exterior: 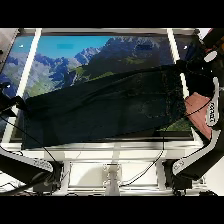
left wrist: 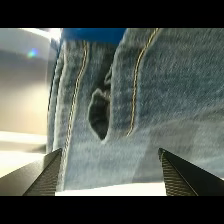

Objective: Fold the clothes and pants, and hang the long-sleeved shirts on hangers.

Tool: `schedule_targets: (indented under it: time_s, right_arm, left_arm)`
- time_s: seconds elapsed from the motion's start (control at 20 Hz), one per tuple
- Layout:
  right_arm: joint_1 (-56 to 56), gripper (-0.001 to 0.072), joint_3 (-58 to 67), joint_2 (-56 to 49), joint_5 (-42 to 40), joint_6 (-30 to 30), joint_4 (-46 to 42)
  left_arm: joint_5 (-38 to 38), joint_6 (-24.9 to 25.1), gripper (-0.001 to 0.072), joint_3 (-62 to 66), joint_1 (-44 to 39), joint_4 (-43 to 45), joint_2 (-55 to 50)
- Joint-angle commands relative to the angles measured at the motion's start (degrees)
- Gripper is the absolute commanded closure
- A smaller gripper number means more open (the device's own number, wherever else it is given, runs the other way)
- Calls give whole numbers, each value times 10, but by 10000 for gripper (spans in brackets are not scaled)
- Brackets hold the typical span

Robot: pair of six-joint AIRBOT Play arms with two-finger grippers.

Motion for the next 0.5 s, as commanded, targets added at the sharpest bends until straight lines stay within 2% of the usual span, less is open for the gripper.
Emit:
schedule_targets:
  time_s: [0.0, 0.1, 0.3, 0.45]
  right_arm:
    - [0, 674, 0, 0, 0, -1, -5]
    - [0, 674, 0, 0, 2, -1, -6]
    - [2, 674, 1, 0, 23, 0, -6]
    - [2, 674, 1, 0, 38, 2, -5]
  left_arm:
    - [58, 2, 4, 5, 8, -49, 0]
    - [92, 17, 4, 7, 12, -86, 0]
    - [204, 18, 5, 6, 13, -105, 0]
    - [253, 55, 13, 6, 13, -159, -4]
